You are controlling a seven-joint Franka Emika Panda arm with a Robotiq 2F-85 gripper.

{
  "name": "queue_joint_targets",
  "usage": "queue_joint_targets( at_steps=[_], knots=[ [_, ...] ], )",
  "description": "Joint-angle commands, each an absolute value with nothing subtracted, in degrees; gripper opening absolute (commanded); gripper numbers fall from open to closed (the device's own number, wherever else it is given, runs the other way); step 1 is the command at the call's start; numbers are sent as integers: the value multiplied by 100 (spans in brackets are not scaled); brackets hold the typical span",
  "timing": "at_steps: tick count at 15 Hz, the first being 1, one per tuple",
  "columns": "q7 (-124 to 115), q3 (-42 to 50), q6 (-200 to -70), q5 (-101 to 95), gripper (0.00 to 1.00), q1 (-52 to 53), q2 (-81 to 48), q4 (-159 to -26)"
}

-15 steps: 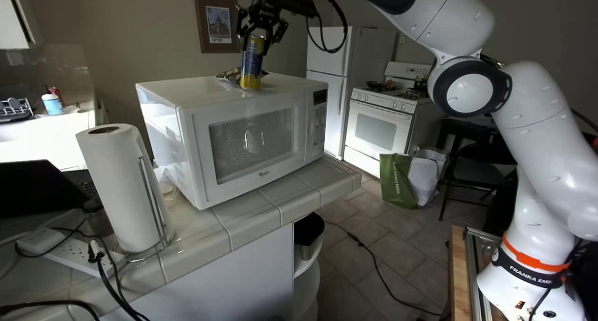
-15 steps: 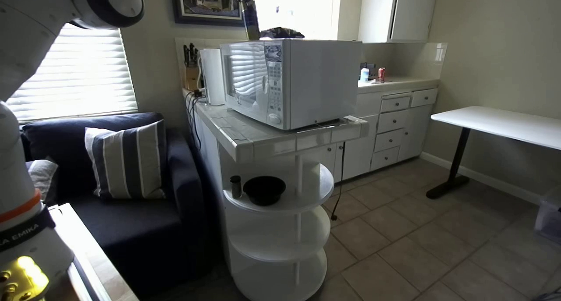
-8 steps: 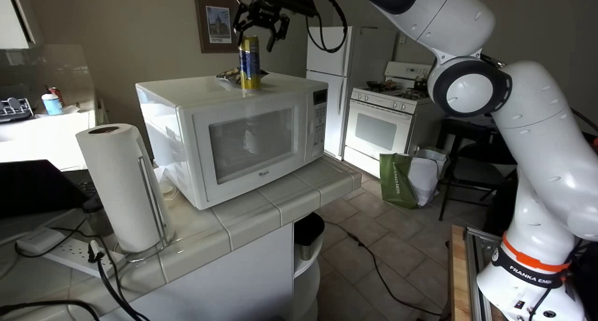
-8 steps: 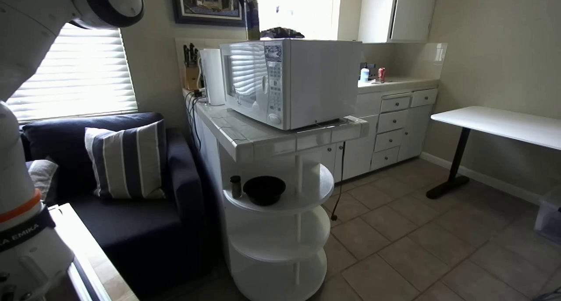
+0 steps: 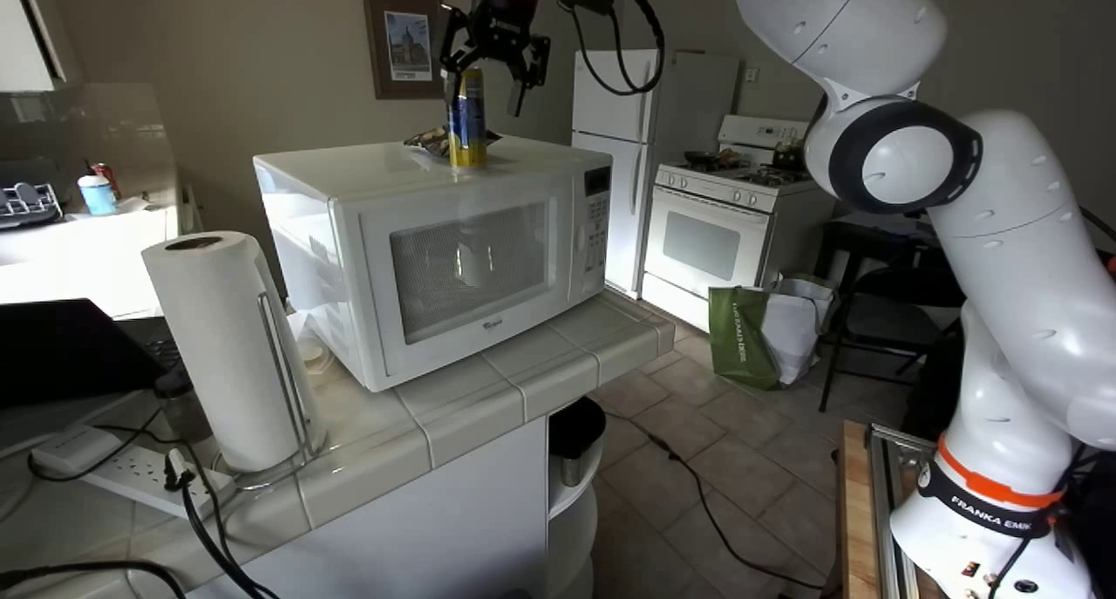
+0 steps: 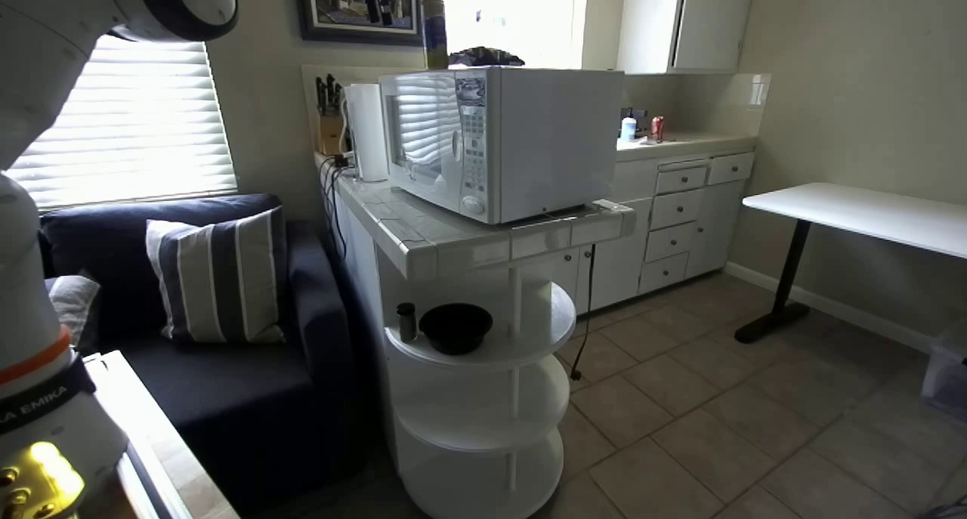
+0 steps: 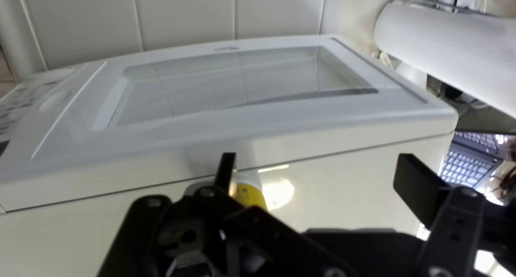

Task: Put the can on the microwave

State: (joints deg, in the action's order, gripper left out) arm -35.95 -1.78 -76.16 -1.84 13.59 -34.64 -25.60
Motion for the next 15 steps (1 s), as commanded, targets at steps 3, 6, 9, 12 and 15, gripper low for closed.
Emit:
queue_joint_targets(
  at_steps=[3, 6, 9, 12, 15],
  knots=[
    [-2834, -95, -6529, -592, 100, 2022, -2921, -2746],
    [-2134, -105, -6107, -961, 100, 2375, -2763, -2729],
    [-1437, -246, -6369, -1038, 100, 2587, -2714, -2558],
    [-1034, -464, -6810, -711, 100, 2567, -2629, -2539],
    [-713, -632, -7536, -539, 100, 2578, -2605, -2538]
  ],
)
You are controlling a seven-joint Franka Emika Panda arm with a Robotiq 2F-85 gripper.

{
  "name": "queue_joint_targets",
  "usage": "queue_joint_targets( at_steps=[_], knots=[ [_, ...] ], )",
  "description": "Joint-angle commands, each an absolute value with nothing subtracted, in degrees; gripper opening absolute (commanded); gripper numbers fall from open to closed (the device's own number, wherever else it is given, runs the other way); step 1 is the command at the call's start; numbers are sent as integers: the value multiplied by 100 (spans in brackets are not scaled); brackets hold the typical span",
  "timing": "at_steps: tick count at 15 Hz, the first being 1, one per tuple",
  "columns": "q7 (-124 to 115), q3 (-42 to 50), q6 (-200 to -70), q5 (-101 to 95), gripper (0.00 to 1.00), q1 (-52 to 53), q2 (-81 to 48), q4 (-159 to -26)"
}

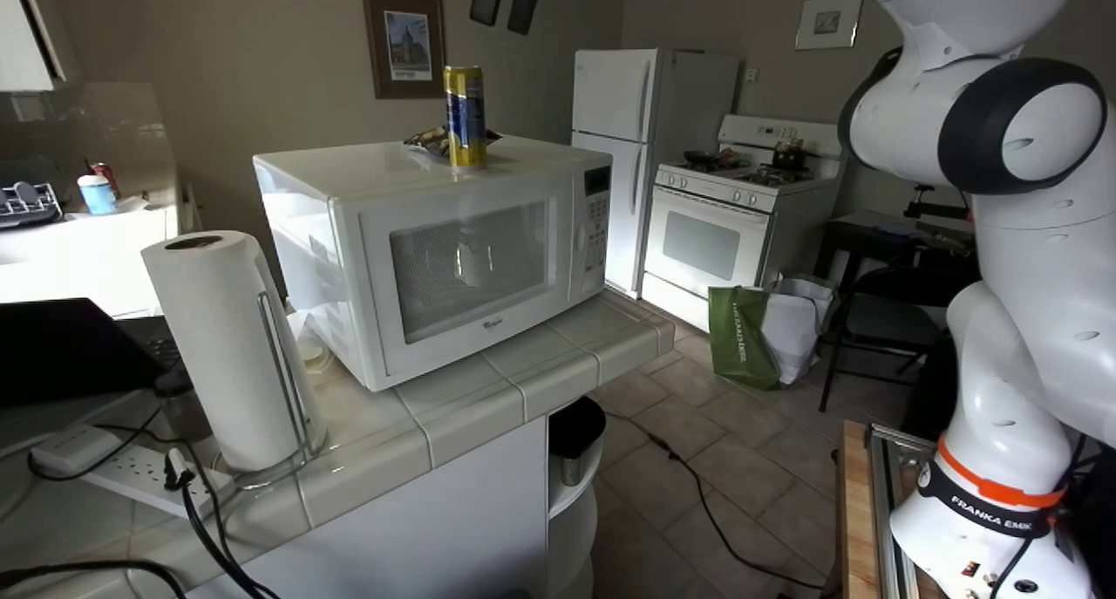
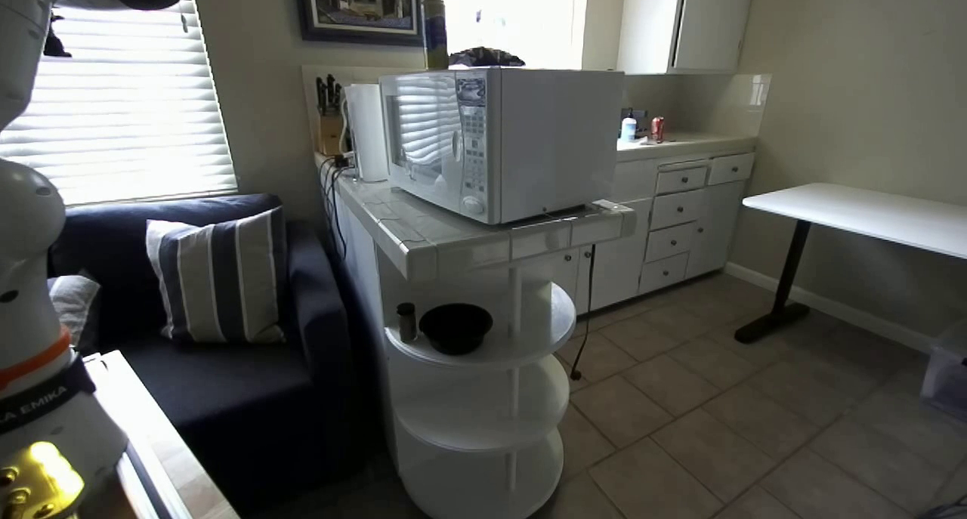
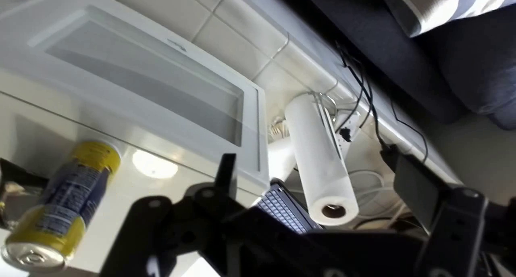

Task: Put the can on the microwave

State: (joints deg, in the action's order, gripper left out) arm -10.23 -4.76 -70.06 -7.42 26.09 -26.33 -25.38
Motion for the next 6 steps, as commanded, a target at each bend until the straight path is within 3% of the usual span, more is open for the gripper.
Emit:
queue_joint_targets(
  at_steps=[1, 6],
  knots=[
    [-910, -522, -7267, -682, 100, 2602, -2579, -2611],
    [-773, -586, -7540, -604, 100, 2601, -2570, -2617]
  ],
)
